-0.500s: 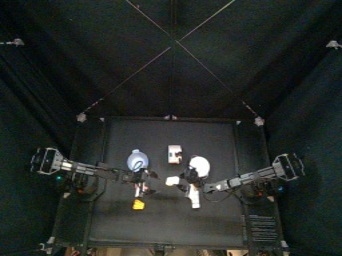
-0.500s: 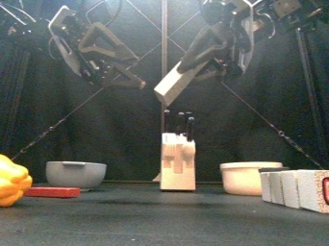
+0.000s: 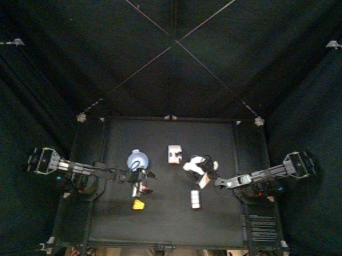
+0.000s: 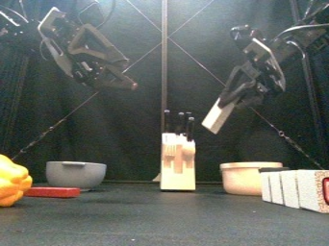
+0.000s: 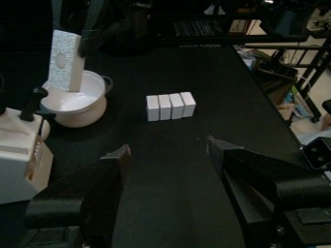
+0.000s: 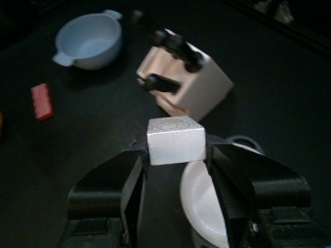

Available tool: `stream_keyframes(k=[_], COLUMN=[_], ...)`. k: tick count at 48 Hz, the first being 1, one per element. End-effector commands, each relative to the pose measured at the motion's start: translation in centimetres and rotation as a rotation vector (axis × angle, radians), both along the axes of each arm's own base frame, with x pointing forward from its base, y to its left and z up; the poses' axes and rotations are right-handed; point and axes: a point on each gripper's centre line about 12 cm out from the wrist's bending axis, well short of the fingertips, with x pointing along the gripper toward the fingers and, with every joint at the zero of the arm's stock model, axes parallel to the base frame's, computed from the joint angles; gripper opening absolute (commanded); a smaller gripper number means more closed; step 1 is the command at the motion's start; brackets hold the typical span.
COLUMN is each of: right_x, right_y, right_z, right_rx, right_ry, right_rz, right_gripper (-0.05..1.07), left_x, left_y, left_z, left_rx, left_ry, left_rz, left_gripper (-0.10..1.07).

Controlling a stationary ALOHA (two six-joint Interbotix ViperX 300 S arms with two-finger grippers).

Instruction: Put rice in pot

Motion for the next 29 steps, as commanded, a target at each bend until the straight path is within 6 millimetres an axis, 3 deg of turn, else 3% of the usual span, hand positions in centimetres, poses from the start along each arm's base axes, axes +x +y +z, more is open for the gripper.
stream_keyframes(k=[1, 29], right_x=[-0.4, -0.7], right_y=[-0.7, -2.5], right_z=[-0.4, -4.9], right_rx=[0.002, 0.025], right_ry=[0.020, 0.189], right_rz=[-0.071, -0.227], right_gripper=[0.63, 0.64], left_x=[0.2, 0.0], left_y=[0.1, 0.5], left_z=[0.7, 0.4], left_rx=[-0.002, 0.000], left_ry=[-0.026, -0.017], left_rz=[0.003, 0.015], left_gripper=[0.96, 0.96])
